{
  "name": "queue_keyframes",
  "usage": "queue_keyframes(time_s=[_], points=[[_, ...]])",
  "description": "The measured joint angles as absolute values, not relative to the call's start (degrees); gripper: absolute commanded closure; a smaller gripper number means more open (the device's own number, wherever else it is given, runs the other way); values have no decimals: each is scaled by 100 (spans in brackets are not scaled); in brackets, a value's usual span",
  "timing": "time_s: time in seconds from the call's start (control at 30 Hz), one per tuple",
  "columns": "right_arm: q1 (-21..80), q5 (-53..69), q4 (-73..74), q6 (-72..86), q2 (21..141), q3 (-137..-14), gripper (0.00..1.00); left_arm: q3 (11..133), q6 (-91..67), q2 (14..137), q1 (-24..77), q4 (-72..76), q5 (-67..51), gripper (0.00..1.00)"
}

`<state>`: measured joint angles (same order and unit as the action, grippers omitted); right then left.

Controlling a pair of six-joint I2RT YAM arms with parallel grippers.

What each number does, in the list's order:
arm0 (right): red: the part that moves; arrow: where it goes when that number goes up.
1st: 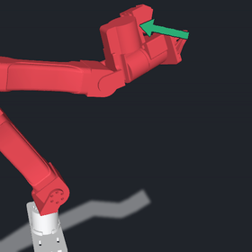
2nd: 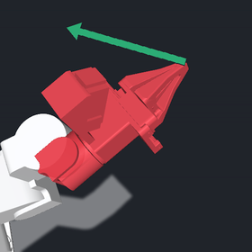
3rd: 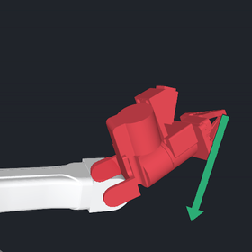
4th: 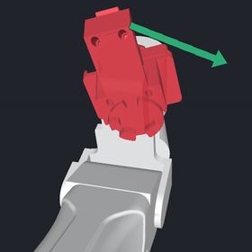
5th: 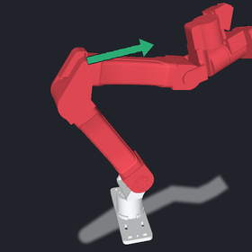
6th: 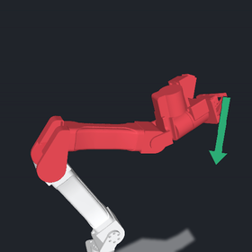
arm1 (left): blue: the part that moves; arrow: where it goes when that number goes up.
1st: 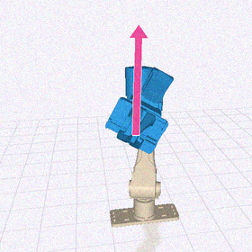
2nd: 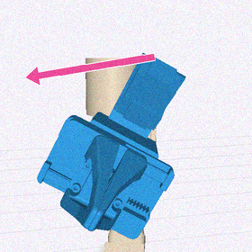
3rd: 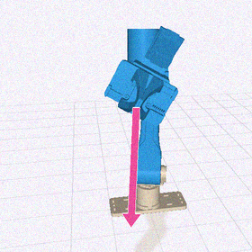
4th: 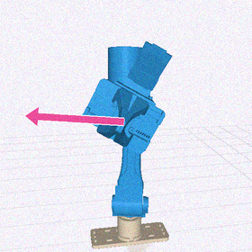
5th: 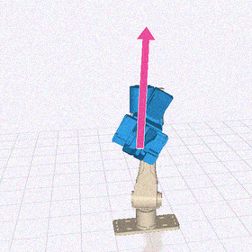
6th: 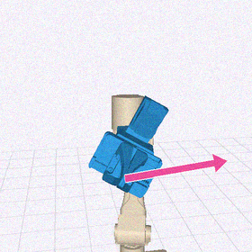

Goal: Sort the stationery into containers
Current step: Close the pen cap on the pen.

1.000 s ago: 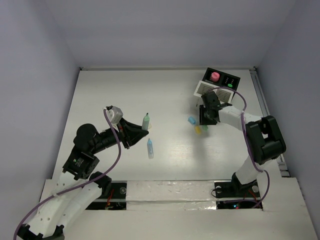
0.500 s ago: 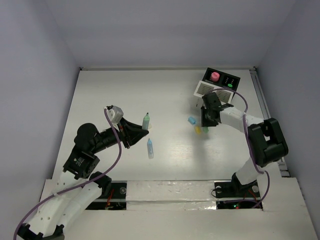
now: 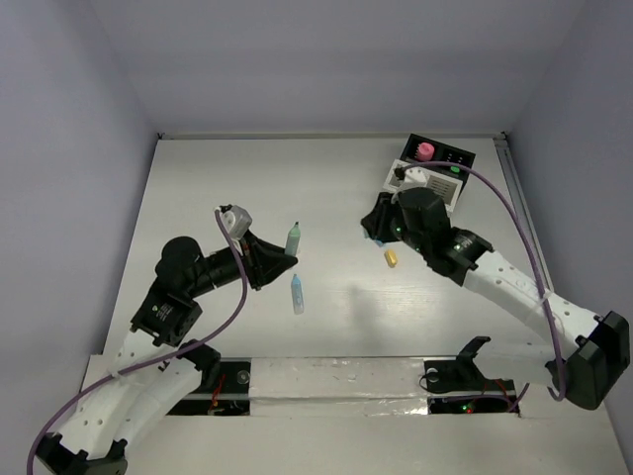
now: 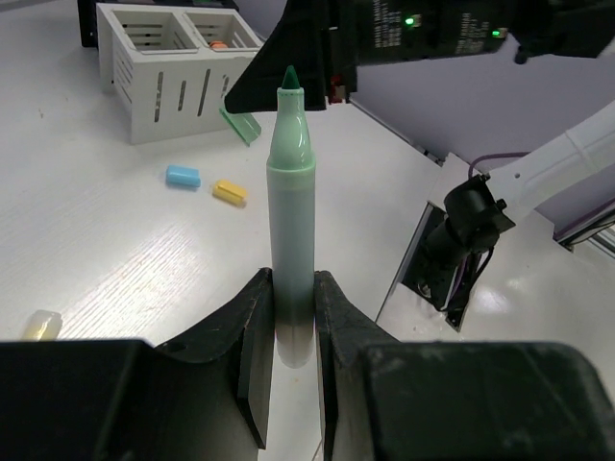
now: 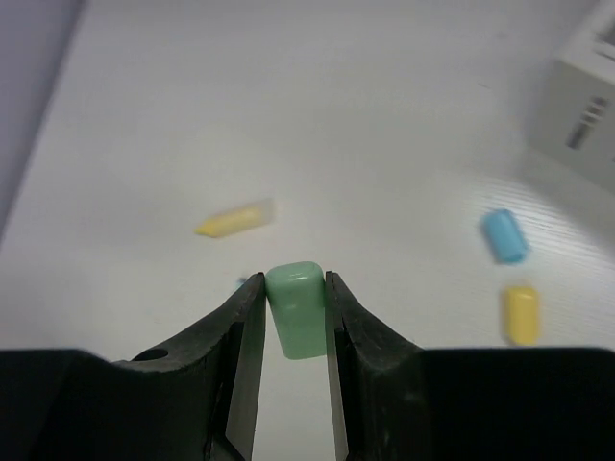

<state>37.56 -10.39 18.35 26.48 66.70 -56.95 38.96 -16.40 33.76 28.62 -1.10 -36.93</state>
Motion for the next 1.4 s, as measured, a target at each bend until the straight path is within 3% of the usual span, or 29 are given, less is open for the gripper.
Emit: queue_keyframes(time_s=[0.2, 0.43, 0.8, 1.4], points=[[5319, -1938, 537, 3183, 6904, -6071, 86, 3894, -1638, 3566, 2862, -117, -3538, 100], [6267, -3144, -895, 3039, 7561, -6641, 87, 3894, -1610, 3820, 2877, -327, -3153, 100], [6569, -4053, -1774, 2646, 7760, -6670, 87, 3894, -1549, 3918, 2877, -462, -2596, 100], [6652, -4160, -2016, 2532, 8278, -6779, 84, 3894, -1546, 3957, 2877, -462, -2582, 100]])
